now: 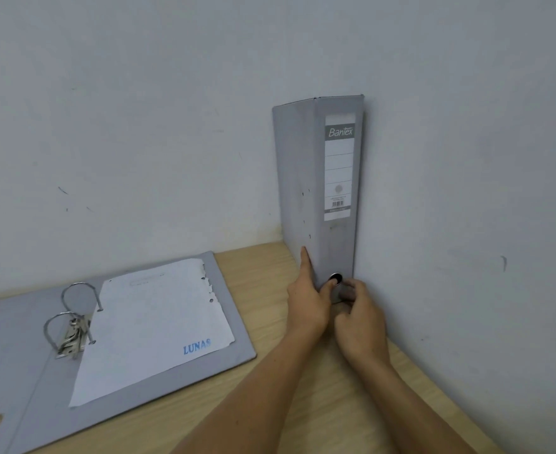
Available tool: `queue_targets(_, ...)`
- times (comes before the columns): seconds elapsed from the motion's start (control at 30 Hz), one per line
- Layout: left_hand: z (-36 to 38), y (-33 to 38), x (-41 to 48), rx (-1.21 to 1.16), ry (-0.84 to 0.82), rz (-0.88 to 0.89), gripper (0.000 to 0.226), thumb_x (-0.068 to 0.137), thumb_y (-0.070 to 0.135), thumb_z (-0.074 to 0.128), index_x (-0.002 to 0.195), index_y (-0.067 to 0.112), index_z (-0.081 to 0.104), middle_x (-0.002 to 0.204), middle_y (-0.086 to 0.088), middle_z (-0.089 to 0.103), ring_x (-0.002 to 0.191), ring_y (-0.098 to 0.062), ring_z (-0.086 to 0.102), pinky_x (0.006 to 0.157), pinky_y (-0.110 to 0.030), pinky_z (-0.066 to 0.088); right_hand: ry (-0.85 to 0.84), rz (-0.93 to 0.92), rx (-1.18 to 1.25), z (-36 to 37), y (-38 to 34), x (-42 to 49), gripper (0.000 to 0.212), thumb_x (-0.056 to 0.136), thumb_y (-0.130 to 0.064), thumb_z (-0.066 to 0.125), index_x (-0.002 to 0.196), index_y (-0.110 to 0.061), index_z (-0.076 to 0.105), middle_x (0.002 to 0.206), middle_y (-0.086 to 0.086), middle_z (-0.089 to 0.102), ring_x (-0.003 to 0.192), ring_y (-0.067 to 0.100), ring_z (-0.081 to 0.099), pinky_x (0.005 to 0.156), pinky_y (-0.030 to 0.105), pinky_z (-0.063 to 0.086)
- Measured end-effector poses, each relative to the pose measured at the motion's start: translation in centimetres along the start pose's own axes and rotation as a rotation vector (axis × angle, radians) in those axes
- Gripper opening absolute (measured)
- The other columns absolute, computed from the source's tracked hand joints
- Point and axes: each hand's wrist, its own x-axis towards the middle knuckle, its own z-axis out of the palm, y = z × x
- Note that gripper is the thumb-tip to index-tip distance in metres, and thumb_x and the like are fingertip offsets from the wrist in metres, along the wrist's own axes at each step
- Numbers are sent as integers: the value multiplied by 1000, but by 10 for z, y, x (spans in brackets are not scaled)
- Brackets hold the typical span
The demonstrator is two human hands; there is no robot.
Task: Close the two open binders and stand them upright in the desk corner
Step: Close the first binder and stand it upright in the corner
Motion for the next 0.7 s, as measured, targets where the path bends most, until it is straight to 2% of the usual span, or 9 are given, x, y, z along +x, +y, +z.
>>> queue_targets(0.1, -5, -4, 4, -46, -6, -36, 88, 89, 19, 74, 160, 20, 22, 149, -6, 54, 133, -20, 54, 110, -34, 46, -2, 4, -18, -1, 1, 1, 56, 78, 2, 51, 129, -21, 55, 125, 1, 68, 118, 22, 62, 99, 36, 50)
queue_targets(0.3, -17, -8, -8, -4, -73, -93, 82, 88, 9, 73, 158, 11, 29, 158, -7, 44, 144, -23, 44, 117, -29, 36, 19, 1, -12, 2, 1, 3, 58, 72, -3, 58, 129, -18, 54, 127, 3, 65, 115, 23, 62, 100, 42, 50)
queue_targets(0.47, -39, -8, -31, 42, -148, -117, 83, 90, 13, 71, 159, 16, 25, 163, -3, 35, 149, -23, 34, 121, -38, 31, -18, 2, -44, -6, -4, -8, 62, 74, 0, 59, 134, -13, 51, 135, 7, 58, 124, 25, 56, 107, 43, 44)
queue_targets(0.57, -60, -8, -54, 60, -220, -162, 77, 92, 21, 69, 158, 17, 29, 162, -6, 37, 148, -21, 37, 120, -36, 32, -97, -3, -141, -12, -5, -25, 57, 80, -5, 58, 135, -12, 49, 136, 9, 56, 127, 26, 53, 106, 40, 43)
queue_targets(0.7, -106, -7, -95, 84, -304, -168, 64, 95, 23, 66, 153, 18, 39, 158, -2, 43, 146, -14, 40, 117, -27, 34, -219, -40, -276, -13, -16, -61, 52, 84, -18, 58, 135, -19, 51, 138, 3, 56, 127, 22, 51, 104, 39, 43)
